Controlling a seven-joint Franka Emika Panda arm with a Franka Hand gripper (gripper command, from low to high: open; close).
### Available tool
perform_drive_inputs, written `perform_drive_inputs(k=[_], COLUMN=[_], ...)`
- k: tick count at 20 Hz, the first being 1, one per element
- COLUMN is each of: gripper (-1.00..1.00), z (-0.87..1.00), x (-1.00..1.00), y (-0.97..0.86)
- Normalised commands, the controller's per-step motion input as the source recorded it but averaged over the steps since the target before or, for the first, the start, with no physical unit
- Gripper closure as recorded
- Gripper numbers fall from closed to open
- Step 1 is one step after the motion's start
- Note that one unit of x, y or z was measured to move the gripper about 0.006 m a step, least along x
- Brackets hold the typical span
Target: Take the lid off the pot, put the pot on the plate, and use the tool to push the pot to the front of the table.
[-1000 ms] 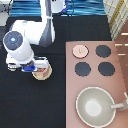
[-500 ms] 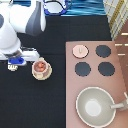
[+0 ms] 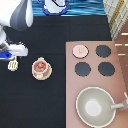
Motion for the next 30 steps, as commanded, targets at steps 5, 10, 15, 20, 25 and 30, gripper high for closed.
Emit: perform_drive_inputs(k=[5, 10, 15, 20, 25, 30], gripper=[-1.0, -1.0, -1.0, -1.0, -1.0, 1.0], z=[-0.95, -0.83, -0.65, -0.63, -0.48, -0.03], x=[-0.99, -1.0, -0.9, -0.78, -0.56, -0.16], y=[-0.47, -0.05, 0.13, 0.0, -0.21, -0.29])
